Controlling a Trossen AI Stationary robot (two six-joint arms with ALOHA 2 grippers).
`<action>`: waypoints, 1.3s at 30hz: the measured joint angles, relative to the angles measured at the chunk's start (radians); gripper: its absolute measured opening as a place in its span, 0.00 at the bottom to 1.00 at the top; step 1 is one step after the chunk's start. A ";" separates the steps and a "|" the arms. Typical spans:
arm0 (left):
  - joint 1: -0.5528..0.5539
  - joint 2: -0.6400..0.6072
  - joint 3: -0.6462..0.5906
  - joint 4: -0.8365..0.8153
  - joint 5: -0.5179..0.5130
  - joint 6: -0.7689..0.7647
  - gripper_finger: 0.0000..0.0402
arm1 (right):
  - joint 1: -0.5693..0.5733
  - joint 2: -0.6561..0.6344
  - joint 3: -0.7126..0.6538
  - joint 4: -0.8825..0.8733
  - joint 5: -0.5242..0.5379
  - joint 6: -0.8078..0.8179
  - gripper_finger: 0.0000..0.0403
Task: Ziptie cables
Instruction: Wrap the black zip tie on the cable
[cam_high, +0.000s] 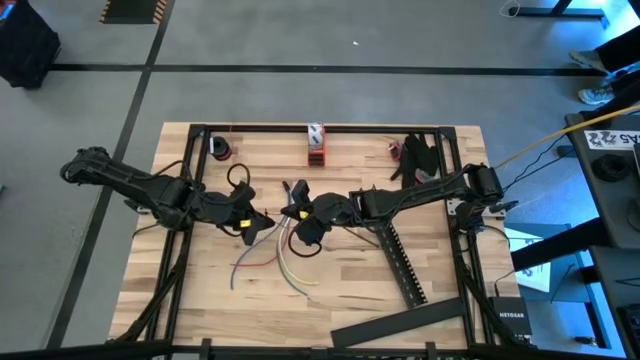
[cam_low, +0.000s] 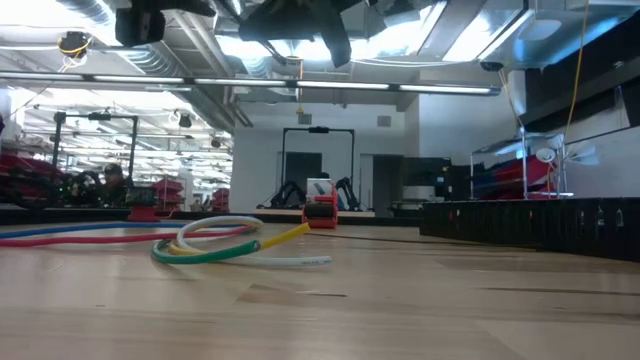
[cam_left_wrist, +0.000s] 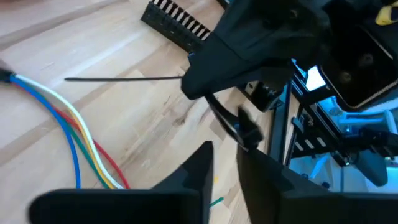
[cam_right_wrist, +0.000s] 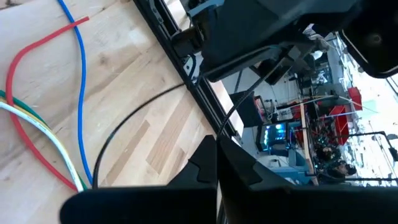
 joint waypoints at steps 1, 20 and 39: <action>-0.003 0.000 0.000 0.003 0.006 0.017 0.20 | 0.000 0.000 0.000 0.000 0.000 0.000 0.00; -0.034 -0.034 0.000 -0.022 0.011 0.224 0.29 | 0.000 0.000 0.000 0.008 0.000 0.000 0.00; -0.226 -0.130 -0.153 -0.027 -0.077 0.192 0.29 | -0.037 0.000 0.000 0.068 -0.001 0.149 0.00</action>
